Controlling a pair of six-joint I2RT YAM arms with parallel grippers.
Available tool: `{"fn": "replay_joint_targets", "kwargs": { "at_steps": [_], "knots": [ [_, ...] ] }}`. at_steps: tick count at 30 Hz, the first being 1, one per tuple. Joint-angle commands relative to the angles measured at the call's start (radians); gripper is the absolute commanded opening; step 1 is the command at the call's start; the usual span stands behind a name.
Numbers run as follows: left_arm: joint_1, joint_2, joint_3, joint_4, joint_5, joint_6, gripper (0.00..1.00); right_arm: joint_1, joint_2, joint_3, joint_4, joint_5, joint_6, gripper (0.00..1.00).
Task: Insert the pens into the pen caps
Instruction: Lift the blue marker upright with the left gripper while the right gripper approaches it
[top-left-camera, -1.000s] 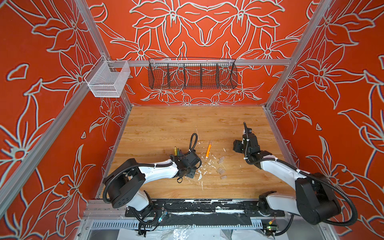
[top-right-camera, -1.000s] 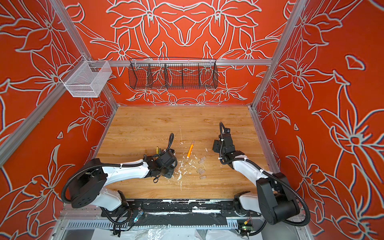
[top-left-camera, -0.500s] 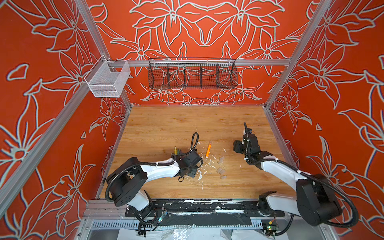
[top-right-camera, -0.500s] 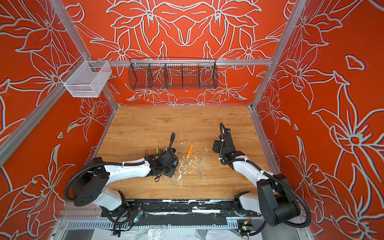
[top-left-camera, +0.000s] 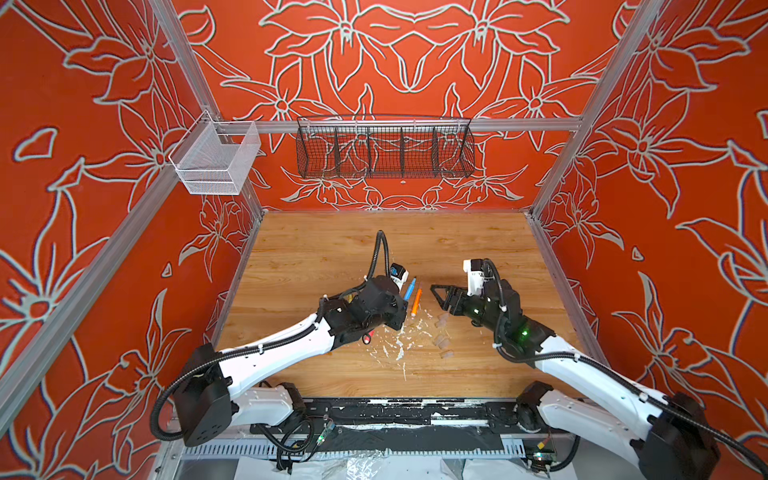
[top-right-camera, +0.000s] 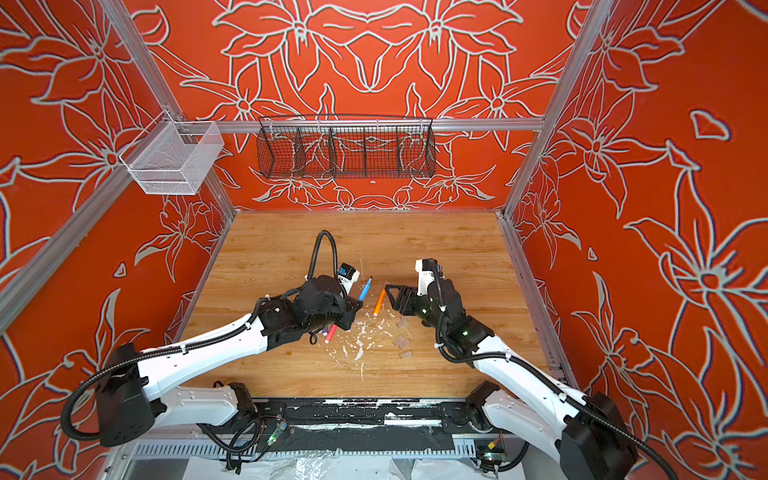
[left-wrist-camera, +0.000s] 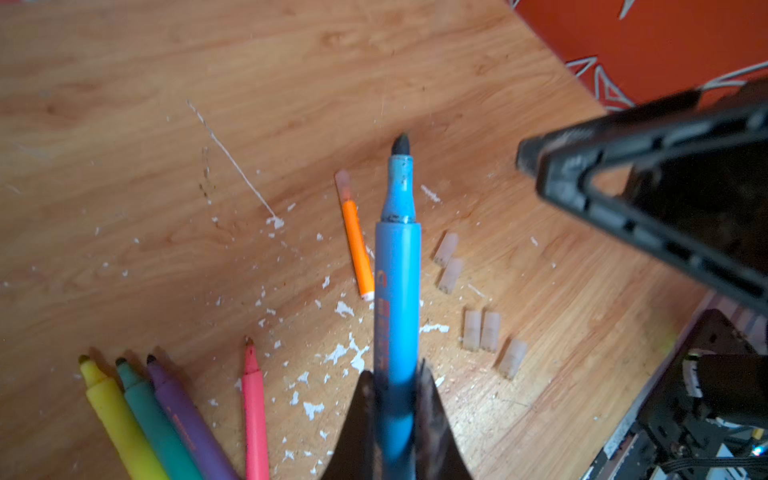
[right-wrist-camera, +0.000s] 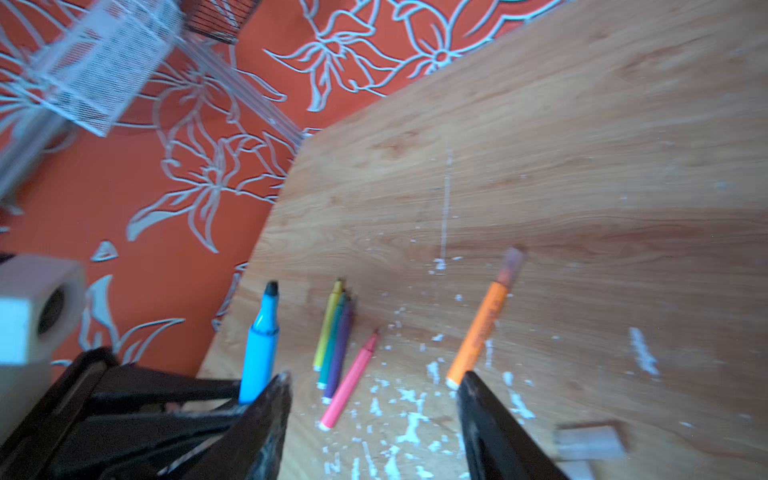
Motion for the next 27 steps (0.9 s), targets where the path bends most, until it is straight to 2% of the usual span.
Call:
{"fn": "replay_joint_targets", "kwargs": {
  "at_steps": [1, 4, 7, 12, 18, 22, 27],
  "knots": [
    [-0.002, -0.049, -0.033, 0.106, -0.002, 0.096, 0.0, 0.03, -0.031, -0.039, 0.155, -0.071, 0.079, 0.66],
    [-0.002, -0.102, -0.135, 0.242, -0.039, 0.179, 0.0, 0.045, -0.04, -0.039, 0.188, -0.135, 0.099, 0.66],
    [-0.002, -0.149, -0.218, 0.339, -0.074, 0.207, 0.0, 0.067, -0.047, -0.051, 0.219, -0.135, 0.1, 0.67],
    [-0.004, -0.197, -0.308, 0.443, 0.043, 0.193, 0.0, 0.133, 0.001, -0.031, 0.272, -0.131, 0.033, 0.67],
    [-0.004, -0.241, -0.321, 0.418, 0.095, 0.201, 0.0, 0.162, 0.105, -0.005, 0.327, -0.094, 0.043, 0.67],
    [-0.003, -0.244, -0.328, 0.404, 0.121, 0.209, 0.0, 0.172, 0.187, 0.032, 0.367, -0.115, 0.046, 0.57],
    [-0.004, -0.24, -0.334, 0.4, 0.119, 0.223, 0.0, 0.192, 0.267, 0.093, 0.38, -0.144, 0.041, 0.5]
  ]
}}
